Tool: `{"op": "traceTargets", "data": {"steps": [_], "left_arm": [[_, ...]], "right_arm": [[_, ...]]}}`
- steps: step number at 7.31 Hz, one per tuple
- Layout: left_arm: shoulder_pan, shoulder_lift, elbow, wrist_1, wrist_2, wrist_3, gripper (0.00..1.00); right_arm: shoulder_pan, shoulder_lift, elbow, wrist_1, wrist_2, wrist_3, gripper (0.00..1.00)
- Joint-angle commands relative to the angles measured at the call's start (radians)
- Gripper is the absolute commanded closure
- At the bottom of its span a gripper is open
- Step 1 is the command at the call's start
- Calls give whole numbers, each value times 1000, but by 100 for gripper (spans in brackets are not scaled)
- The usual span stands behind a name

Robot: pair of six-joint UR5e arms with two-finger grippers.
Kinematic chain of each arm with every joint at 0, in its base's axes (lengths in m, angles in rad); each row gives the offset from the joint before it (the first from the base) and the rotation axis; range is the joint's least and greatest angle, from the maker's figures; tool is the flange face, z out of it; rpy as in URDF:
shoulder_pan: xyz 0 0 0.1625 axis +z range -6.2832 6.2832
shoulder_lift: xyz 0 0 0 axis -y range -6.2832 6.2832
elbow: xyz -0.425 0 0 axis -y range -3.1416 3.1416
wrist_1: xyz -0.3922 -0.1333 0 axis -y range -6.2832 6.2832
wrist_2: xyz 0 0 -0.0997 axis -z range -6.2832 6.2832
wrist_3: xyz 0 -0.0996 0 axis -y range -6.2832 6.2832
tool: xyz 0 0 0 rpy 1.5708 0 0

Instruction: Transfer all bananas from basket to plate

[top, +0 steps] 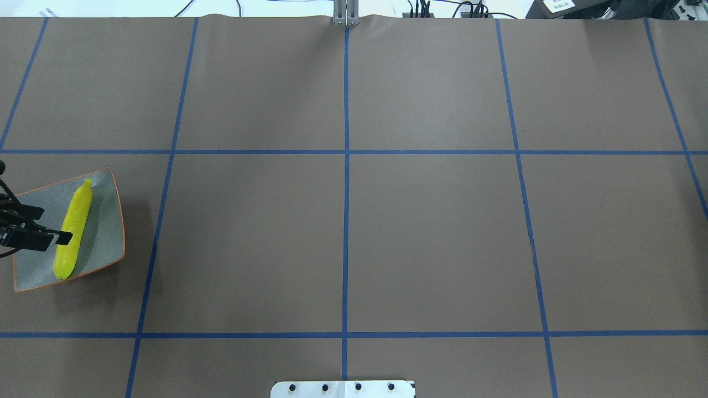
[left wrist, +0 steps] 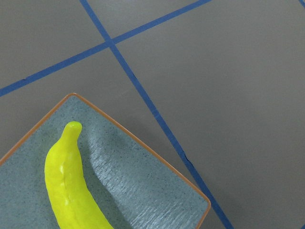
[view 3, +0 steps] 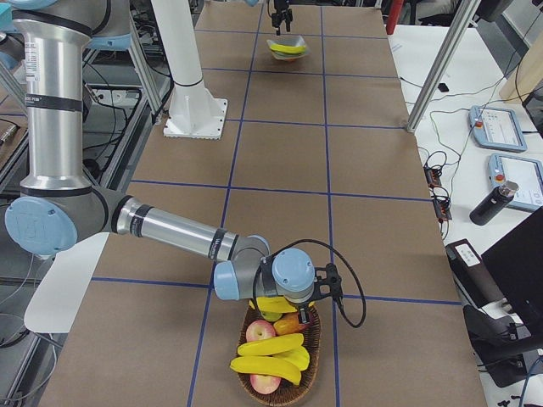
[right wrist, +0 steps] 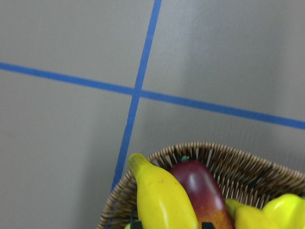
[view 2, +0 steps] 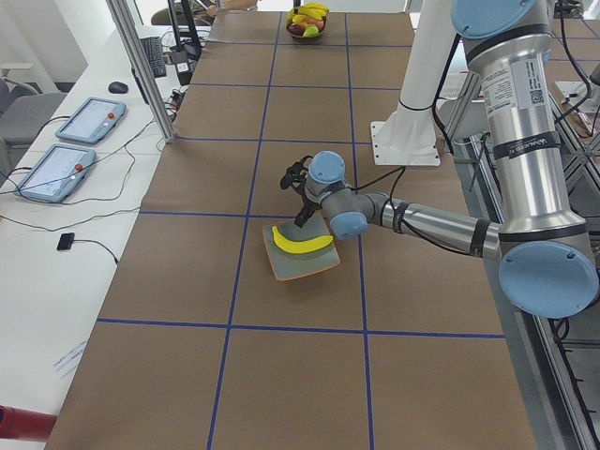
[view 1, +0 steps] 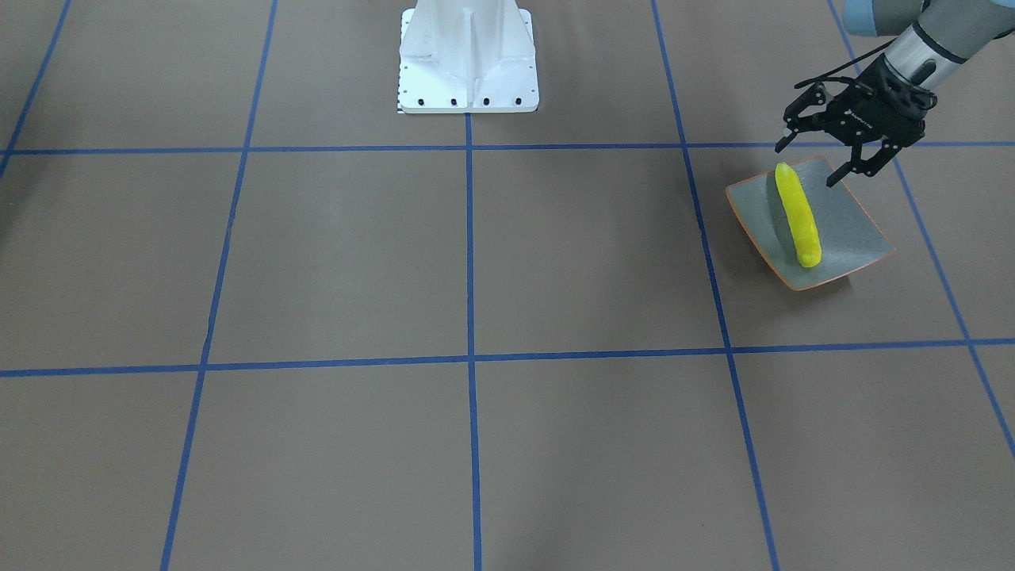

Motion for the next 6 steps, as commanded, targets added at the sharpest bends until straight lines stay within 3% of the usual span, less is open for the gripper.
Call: {"op": "traceTargets", "data": {"steps": [1,4,6], "left_arm": [[1,-49,5,18,3,-11,0],[6,-239,30,58,12,-183,0],[12,-418,82,58,9,-324,0]], "right_arm": [[15,67,109,-164,-3,69,100],[-12,124,241,-160,3,444,100],[-106,173,337,-151,29,717,100]]}}
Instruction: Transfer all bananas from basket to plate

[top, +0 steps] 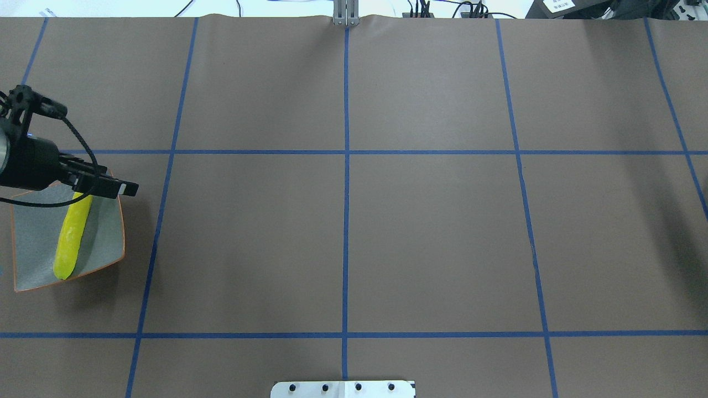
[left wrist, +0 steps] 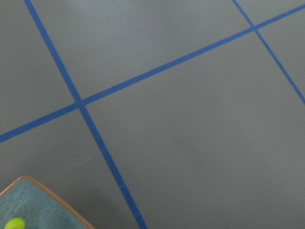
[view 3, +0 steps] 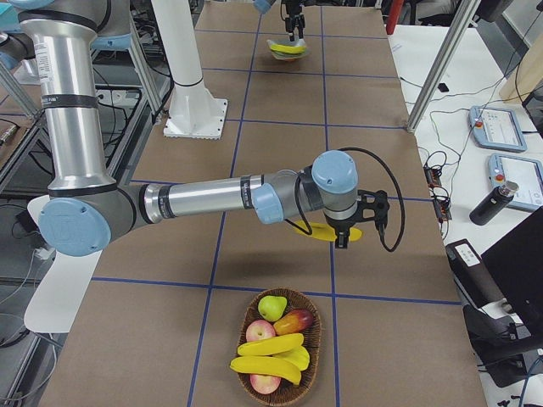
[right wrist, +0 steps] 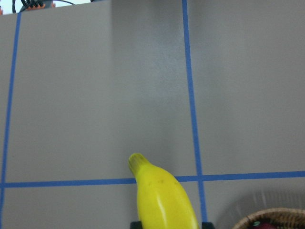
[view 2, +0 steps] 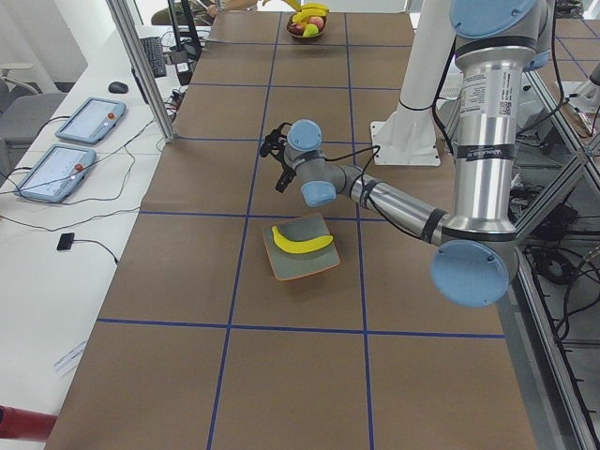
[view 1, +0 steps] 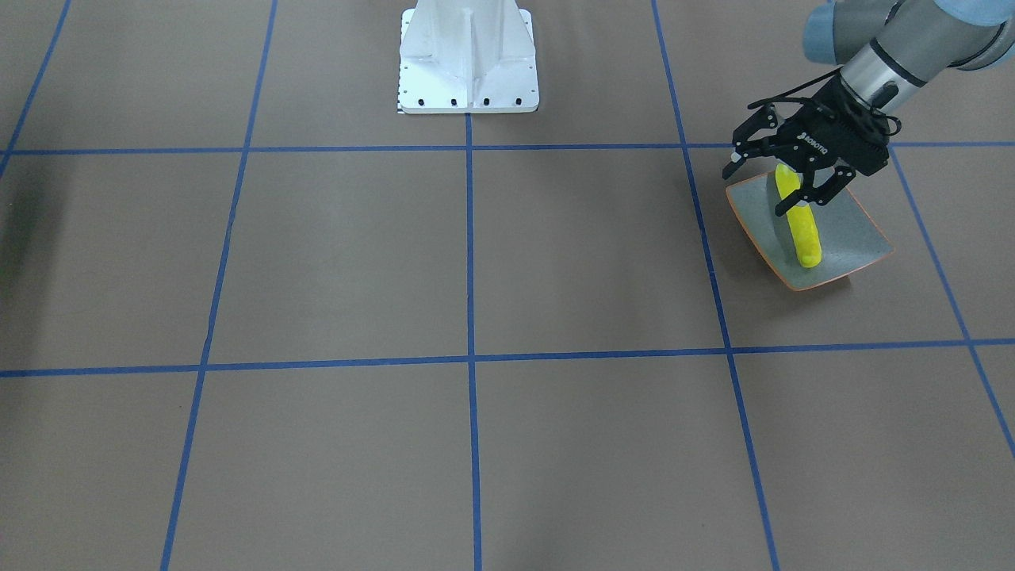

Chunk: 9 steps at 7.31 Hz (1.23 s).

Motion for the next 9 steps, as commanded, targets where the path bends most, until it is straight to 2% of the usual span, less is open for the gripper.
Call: {"op": "traceTargets", "data": {"steps": [1,3,5,7,9], "left_arm": [[25,-207,50,-5,-4,-157,0],[118,-367,70,-7,-1,-313,0],[143,-459,68,-8,0,-408,0],[162,-498,65,-10,3,-449,0],[198,-501,59,-16,38,-450,0]], "right_arm": [[-103,57,113,5,10,299,100],[-199,143,188,7,2,563,100],[-305,246,240,5,-36,790,100],[-451,327,285,4,-160,976,100],[-569,395,304,2,-253,1038,100]]}}
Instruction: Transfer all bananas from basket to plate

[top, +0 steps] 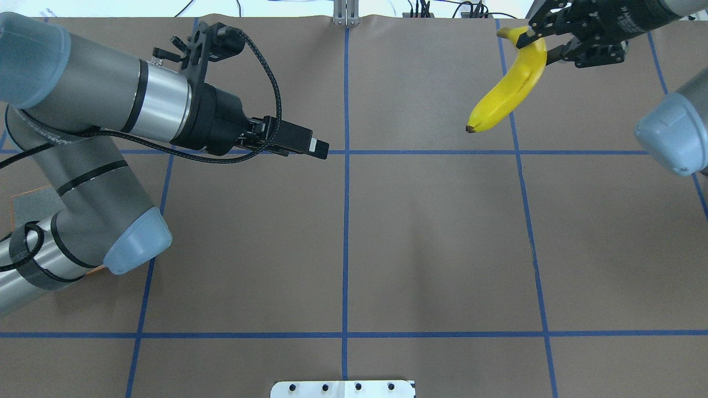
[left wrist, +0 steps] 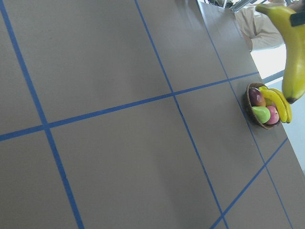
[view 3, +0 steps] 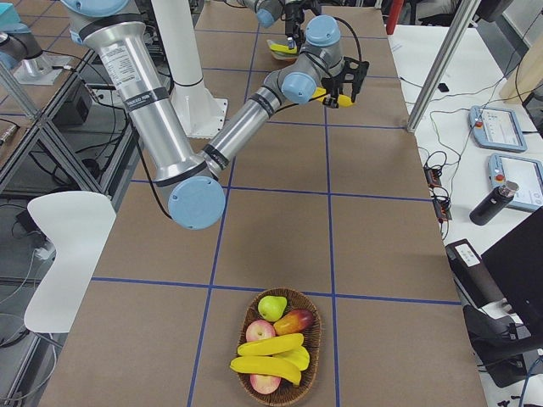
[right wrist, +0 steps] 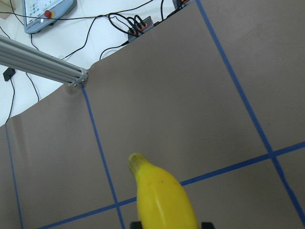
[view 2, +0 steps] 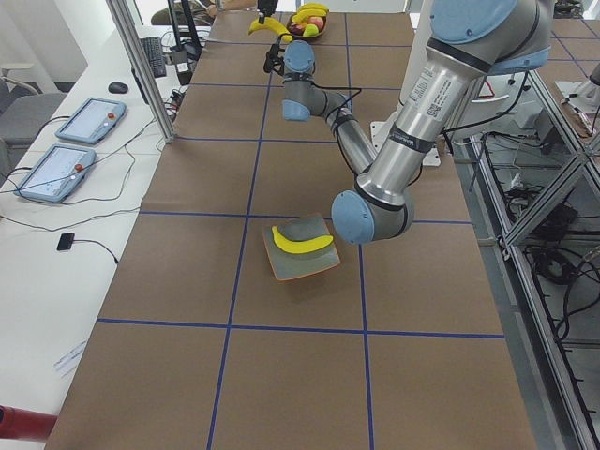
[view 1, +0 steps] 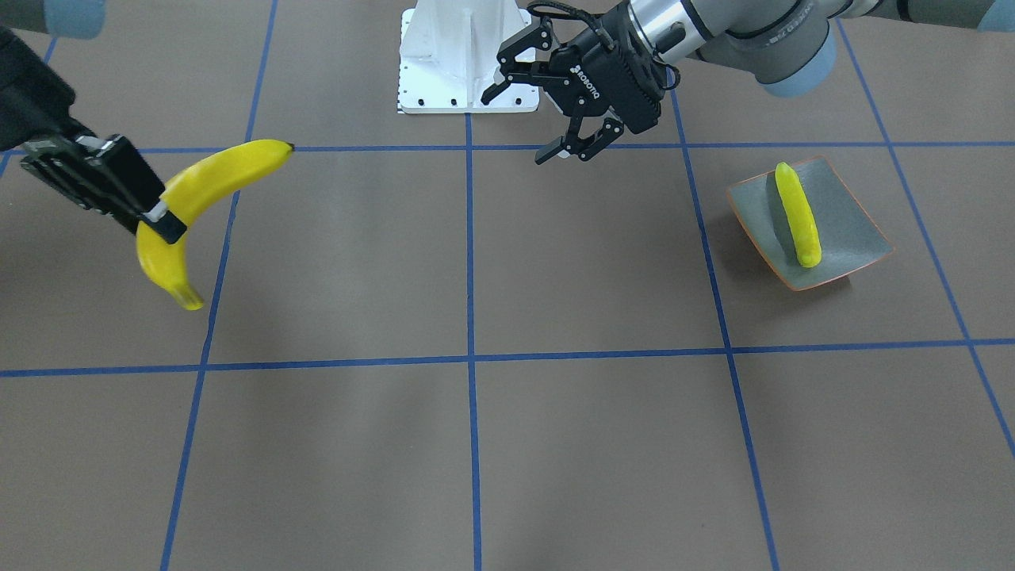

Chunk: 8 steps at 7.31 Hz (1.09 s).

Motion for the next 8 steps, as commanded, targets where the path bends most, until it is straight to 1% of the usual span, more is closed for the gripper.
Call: {"op": "traceTargets", "data": {"steps": [1,2,4,8], "left_arm": [[34,-5,-6,-3,22,-3,0],[38,-8,-9,-4,22,-3,0],[55,-19,-21,-13,23,-38,0],[72,-42,-23,-20,23,-58,0]], "right_arm": [[-113,67,10,-3,-78,42,100],[-146,93,10,-6,-91,42,100],[-231,141,10,-11,-176,43,100],[-300,198,7,-12,-239,77,100]]}}
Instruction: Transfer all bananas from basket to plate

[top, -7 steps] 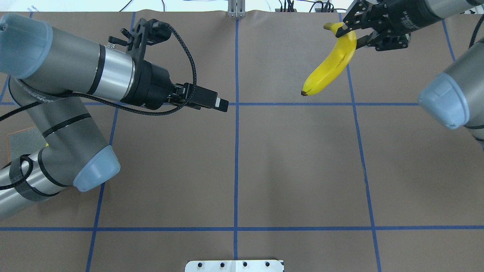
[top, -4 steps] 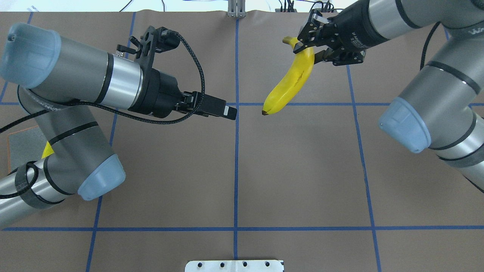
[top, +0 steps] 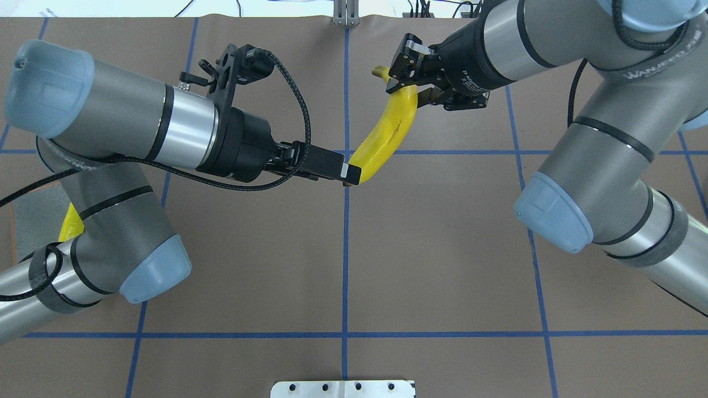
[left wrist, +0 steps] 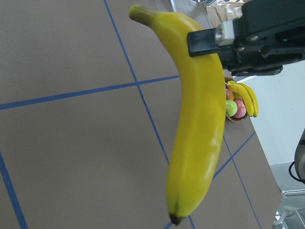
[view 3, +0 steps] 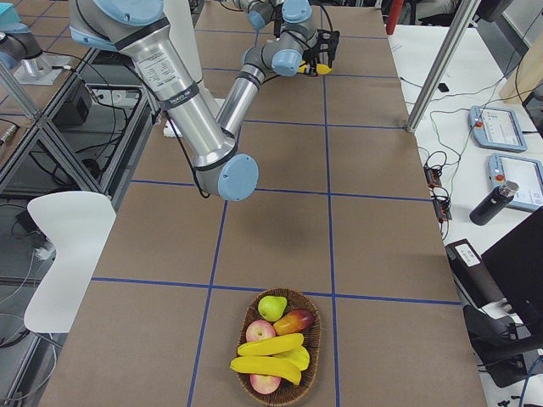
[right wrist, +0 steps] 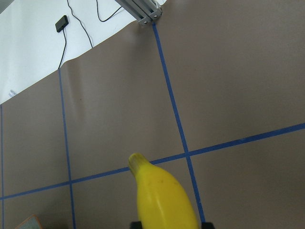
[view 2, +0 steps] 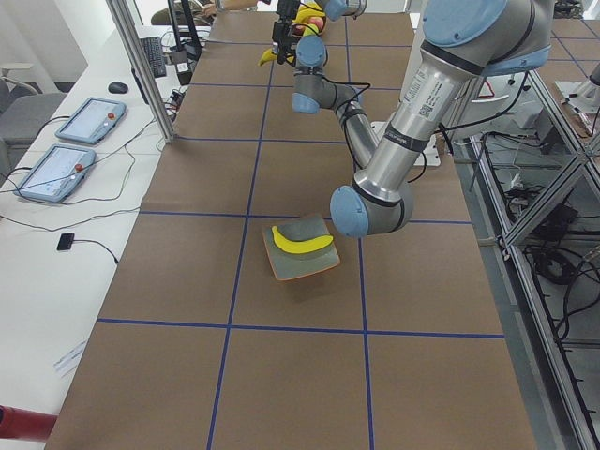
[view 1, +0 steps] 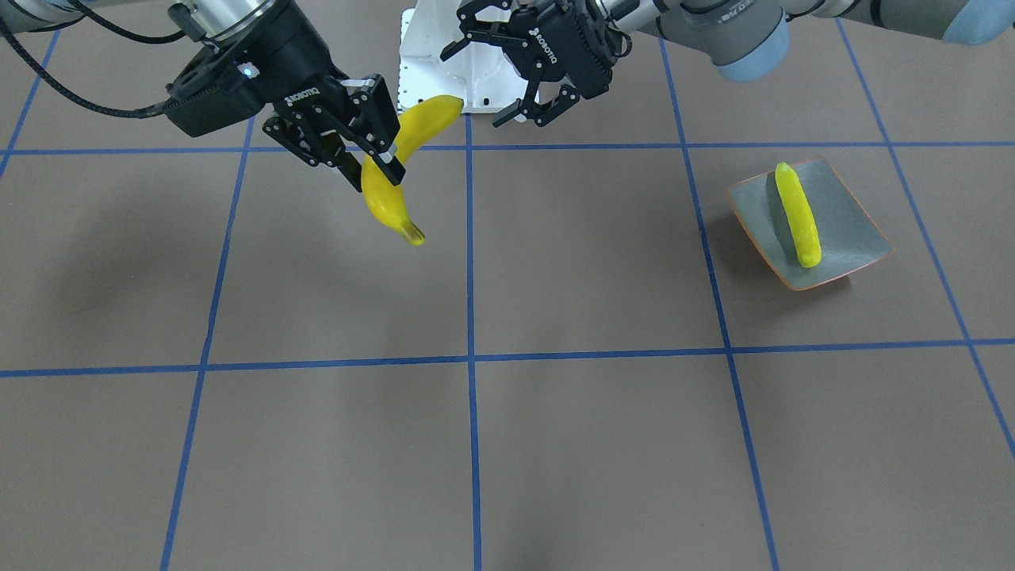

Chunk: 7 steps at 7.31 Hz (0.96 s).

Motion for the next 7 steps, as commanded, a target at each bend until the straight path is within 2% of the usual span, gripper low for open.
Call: {"op": "traceTargets", "data": {"steps": [1,3,4,5,6,7], "left_arm": [[6,-7,4,0,0,-2,0],[9,-9,9,0,23,-2,1],[50,-9,4,-2,90,-2,8],[82,-12,1,-2,132,-2,23],[84,-12,-3,-2,132,-3,56],[84,-12,-11,0,132,-3,100]], "right_arm": [[-35,26,0,-1,-28,22,100],[-44,27,3,1,-29,22,100],[-48,35,5,1,-29,22,100],[-48,40,5,1,-29,22,100],[-48,38,5,1,-29,21,100],[-50,35,5,2,-29,19,100]]}}
